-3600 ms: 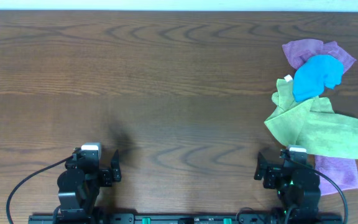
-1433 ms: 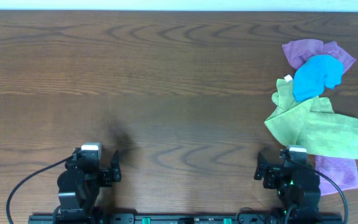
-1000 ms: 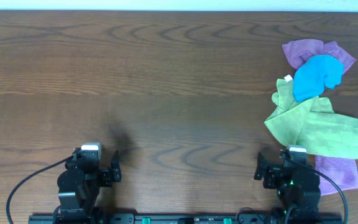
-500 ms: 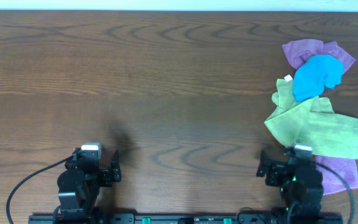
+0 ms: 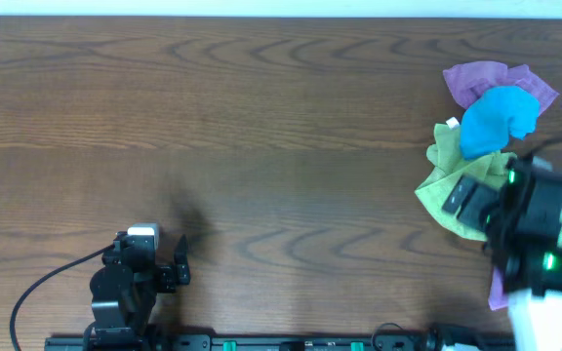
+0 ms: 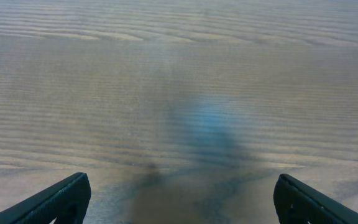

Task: Fold the cloth
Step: 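Reach the right gripper to the green towel in the pile and grasp it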

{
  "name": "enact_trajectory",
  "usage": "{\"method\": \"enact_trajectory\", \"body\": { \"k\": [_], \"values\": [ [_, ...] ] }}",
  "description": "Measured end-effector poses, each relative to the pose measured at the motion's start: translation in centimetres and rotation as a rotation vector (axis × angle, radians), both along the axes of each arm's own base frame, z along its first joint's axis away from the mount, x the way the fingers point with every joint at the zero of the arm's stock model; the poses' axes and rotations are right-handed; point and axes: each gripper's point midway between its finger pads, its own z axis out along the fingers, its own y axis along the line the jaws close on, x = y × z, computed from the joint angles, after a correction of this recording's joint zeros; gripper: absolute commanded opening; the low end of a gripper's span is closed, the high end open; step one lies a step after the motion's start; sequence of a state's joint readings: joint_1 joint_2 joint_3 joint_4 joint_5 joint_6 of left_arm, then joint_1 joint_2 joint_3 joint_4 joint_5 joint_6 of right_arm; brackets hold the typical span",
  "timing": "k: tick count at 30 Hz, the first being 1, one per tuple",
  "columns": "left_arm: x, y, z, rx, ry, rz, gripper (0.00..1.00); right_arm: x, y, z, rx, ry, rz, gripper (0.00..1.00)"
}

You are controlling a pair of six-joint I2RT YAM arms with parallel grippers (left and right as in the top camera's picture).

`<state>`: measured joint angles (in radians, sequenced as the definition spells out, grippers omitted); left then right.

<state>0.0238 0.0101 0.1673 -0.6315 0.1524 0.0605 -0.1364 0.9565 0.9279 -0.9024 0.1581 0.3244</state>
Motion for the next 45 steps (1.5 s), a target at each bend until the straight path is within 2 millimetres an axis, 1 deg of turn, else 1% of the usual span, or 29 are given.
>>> {"method": "enact_trajectory", "body": {
  "k": [4, 5, 9, 10, 13, 14, 19, 24, 27, 30, 35, 36, 37, 38, 39, 40, 41, 42, 43, 45],
  "values": [
    [0.0, 0.0, 0.0, 0.000, -0.001, 0.000, 0.95, 3.5, -1.0, 0.1, 0.016, 0.082, -0.048, 0.99],
    [0.0, 0.0, 0.0, 0.001, 0.000, 0.000, 0.95, 4.5, -1.5, -0.1, 0.020, 0.103, -0.064, 0.99],
    [0.0, 0.0, 0.0, 0.001, 0.001, 0.000, 0.95, 7.4, -3.4, -1.4, 0.035, 0.164, -0.121, 0.99],
    [0.0, 0.0, 0.0, 0.001, 0.000, 0.000, 0.95, 8.3, -4.3, -1.8, 0.041, 0.177, -0.142, 0.99],
    [0.0, 0.0, 0.0, 0.001, 0.000, 0.001, 0.95, 9.8, -5.5, -2.8, 0.047, 0.188, -0.170, 0.99],
    [0.0, 0.0, 0.0, 0.002, 0.000, 0.002, 0.95, 10.1, -6.0, -3.5, 0.049, 0.202, -0.178, 0.99],
    [0.0, 0.0, 0.0, 0.001, 0.000, 0.001, 0.95, 10.2, -6.1, -5.0, 0.056, 0.247, -0.180, 0.99],
    [0.0, 0.0, 0.0, 0.002, 0.000, 0.002, 0.95, 10.1, -6.1, -5.2, 0.054, 0.255, -0.183, 0.99],
    [0.0, 0.0, 0.0, 0.001, 0.000, 0.001, 0.95, 10.3, -6.1, -5.8, 0.058, 0.264, -0.182, 0.99],
    [0.0, 0.0, 0.0, 0.001, 0.000, 0.001, 0.95, 10.6, -6.1, -7.2, 0.069, 0.297, -0.179, 0.99],
    [0.0, 0.0, 0.0, 0.001, 0.000, 0.001, 0.95, 11.1, -6.1, -11.0, 0.087, 0.376, -0.179, 0.99],
    [0.0, 0.0, 0.0, 0.002, 0.000, 0.002, 0.95, 11.2, -6.1, -11.7, 0.092, 0.389, -0.180, 0.94],
    [0.0, 0.0, 0.0, 0.001, 0.000, 0.001, 0.95, 11.2, -6.1, -12.7, 0.098, 0.407, -0.184, 0.86],
    [0.0, 0.0, 0.0, 0.002, 0.000, 0.002, 0.95, 11.2, -6.0, -13.4, 0.105, 0.422, -0.182, 0.80],
    [0.0, 0.0, 0.0, 0.002, 0.000, 0.002, 0.95, 11.2, -5.9, -14.2, 0.114, 0.438, -0.178, 0.66],
    [0.0, 0.0, 0.0, 0.002, 0.000, 0.002, 0.95, 11.3, -5.8, -15.0, 0.124, 0.450, -0.180, 0.48],
    [0.0, 0.0, 0.0, 0.001, 0.000, 0.002, 0.95, 11.3, -5.7, -15.6, 0.133, 0.462, -0.180, 0.20],
    [0.0, 0.0, 0.0, 0.002, 0.000, 0.002, 0.95, 11.1, -5.5, -16.2, 0.143, 0.478, -0.181, 0.01],
    [0.0, 0.0, 0.0, 0.001, 0.000, 0.002, 0.95, 11.0, -5.4, -16.8, 0.152, 0.492, -0.179, 0.01],
    [0.0, 0.0, 0.0, 0.001, 0.000, 0.001, 0.95, 10.9, -5.2, -17.2, 0.164, 0.504, -0.177, 0.01]
  ]
}}
